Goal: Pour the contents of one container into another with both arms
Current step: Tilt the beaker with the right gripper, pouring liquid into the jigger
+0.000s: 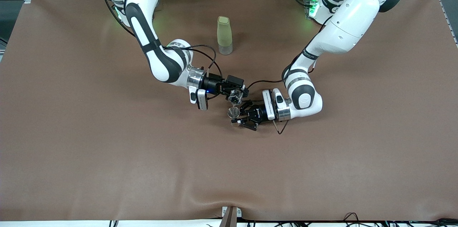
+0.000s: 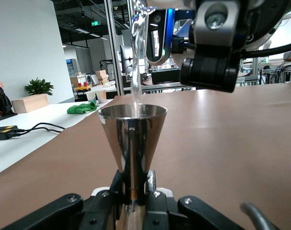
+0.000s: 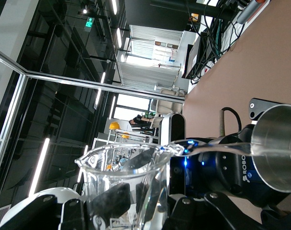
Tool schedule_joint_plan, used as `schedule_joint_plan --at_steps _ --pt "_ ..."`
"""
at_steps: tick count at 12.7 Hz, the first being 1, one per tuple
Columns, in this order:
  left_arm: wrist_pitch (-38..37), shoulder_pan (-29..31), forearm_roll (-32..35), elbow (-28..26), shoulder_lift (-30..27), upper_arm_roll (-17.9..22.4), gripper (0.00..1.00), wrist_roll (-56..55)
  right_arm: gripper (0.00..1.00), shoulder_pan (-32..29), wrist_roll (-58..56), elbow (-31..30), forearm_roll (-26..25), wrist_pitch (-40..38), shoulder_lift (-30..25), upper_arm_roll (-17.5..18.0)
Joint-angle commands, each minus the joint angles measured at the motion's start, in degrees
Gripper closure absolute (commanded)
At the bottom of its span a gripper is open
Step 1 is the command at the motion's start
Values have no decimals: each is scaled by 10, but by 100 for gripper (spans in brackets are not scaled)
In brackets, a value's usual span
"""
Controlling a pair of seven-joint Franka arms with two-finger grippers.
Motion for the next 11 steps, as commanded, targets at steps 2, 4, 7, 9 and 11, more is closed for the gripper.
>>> schedule_joint_plan --at_steps 2,4,7,9,11 --pt "-7 5 -20 -9 -6 -5 100 45 100 4 -45 -9 12 8 -14 0" --pt "-7 5 -19 -9 -7 -5 100 45 100 4 -167 -8 8 16 -14 0" --pt "-7 7 -19 -9 -7 -4 100 45 100 4 -320 -6 4 17 -26 0" --pt "-20 15 -19 -9 -8 -5 100 45 100 4 -413 -6 -3 18 -40 0" --pt "-36 29 -19 -10 -7 -5 100 45 100 -5 -495 -9 -15 25 -62 0"
